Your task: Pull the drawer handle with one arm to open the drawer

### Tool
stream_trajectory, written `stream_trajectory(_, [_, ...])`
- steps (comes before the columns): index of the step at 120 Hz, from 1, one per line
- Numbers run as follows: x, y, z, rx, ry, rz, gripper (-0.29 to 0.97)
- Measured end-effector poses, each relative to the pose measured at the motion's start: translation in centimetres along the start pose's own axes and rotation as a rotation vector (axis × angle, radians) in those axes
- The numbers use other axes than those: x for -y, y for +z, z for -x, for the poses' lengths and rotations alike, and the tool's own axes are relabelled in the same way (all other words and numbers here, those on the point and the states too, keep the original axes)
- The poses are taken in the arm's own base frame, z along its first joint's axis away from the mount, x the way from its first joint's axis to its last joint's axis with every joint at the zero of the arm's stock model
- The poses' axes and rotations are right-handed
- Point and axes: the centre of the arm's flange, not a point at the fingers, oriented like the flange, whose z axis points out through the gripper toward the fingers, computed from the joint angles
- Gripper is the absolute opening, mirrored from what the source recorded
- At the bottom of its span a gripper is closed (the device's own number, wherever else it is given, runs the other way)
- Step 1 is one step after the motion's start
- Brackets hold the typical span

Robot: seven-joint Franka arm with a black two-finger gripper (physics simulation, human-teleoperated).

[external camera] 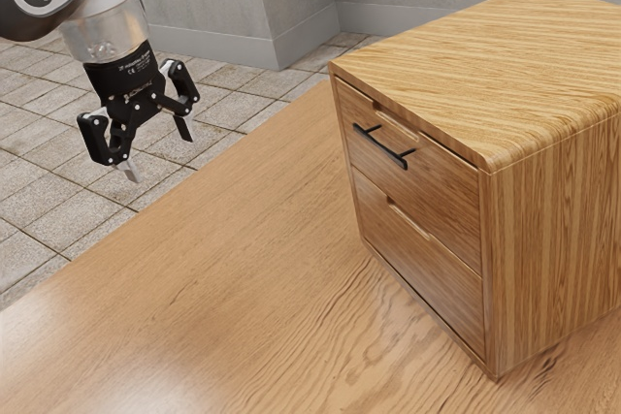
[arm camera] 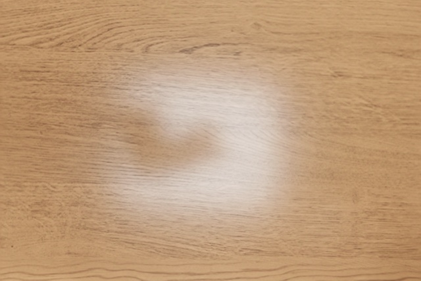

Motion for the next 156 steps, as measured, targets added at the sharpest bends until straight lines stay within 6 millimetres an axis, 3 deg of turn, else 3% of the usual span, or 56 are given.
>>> stream_trajectory(29, [0.0,-0.5,-0.4,0.007,-0.010,0.010,0.68])
stream_trajectory(47, [2.8,-11.2,0.4,-0.005,-0.003,0.196,0.68])
stream_trajectory(55, [3.8,-13.5,3.8,0.005,0.065,0.248,0.68])
stream_trajectory(64, [3.3,-12.7,12.2,0.018,0.243,0.262,0.68])
stream_trajectory(71, [4.8,-13.2,17.5,0.011,0.361,0.287,0.68])
stream_trajectory(80, [5.1,-13.3,18.8,0.006,0.407,0.304,0.68])
stream_trajectory(89, [3.8,-12.7,20.1,0.003,0.460,0.303,0.68])
stream_trajectory(100, [2.5,-14.2,22.4,-0.026,0.527,0.333,0.68])
stream_trajectory(105, [3.7,-14.5,22.5,-0.037,0.539,0.337,0.68])
stream_trajectory(109, [6.8,-14.3,21.6,-0.004,0.582,0.344,0.68])
stream_trajectory(120, [8.4,-10.7,13.8,0.083,0.555,0.344,0.68])
stream_trajectory(130, [8.0,-8.5,11.9,0.100,0.547,0.355,0.68])
stream_trajectory(145, [4.7,-5.1,12.3,0.092,0.502,0.385,0.68])
stream_trajectory(156, [4.7,-4.3,10.9,0.126,0.474,0.456,0.68])
